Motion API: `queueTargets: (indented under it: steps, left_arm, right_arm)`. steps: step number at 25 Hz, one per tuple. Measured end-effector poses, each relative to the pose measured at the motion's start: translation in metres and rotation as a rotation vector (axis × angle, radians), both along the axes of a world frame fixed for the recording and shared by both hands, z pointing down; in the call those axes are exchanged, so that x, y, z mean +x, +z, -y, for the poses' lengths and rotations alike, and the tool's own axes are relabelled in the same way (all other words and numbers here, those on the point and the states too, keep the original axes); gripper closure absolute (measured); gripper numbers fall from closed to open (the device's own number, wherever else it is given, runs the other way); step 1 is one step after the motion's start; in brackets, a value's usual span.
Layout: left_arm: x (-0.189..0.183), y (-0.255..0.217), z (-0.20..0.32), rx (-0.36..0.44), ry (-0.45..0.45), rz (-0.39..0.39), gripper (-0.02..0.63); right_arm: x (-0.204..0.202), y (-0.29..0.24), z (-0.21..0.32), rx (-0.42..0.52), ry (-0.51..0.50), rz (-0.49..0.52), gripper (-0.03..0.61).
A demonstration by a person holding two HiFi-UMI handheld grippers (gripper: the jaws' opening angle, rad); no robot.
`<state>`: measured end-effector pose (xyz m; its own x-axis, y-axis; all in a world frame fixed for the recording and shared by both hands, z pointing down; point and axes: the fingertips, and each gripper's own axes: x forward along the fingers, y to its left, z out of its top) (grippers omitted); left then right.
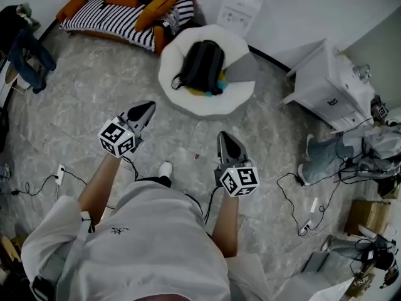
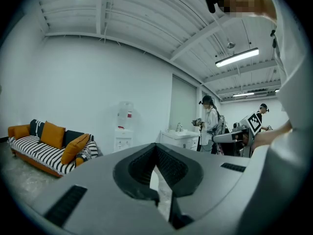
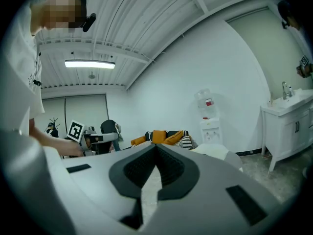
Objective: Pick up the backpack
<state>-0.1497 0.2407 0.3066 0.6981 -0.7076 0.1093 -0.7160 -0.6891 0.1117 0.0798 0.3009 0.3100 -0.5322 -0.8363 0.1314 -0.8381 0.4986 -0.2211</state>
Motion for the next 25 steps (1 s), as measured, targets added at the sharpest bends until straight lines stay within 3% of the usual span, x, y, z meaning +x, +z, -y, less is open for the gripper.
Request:
queueTargets:
  steps: [12, 25]
  left_arm:
    - [-0.033, 0.014, 0.087, -0.023, 0.037, -0.005, 0.612]
    - [-0.05, 0.03, 0.113, -0.048, 0.009, -0.018, 0.612]
  right_arm:
    - [-0.035, 0.0, 0.075, -0.014, 0.037, -0.029, 0.571]
    - [-0.044, 0.005, 0.115, -0.028, 0.035, 0.024, 0.571]
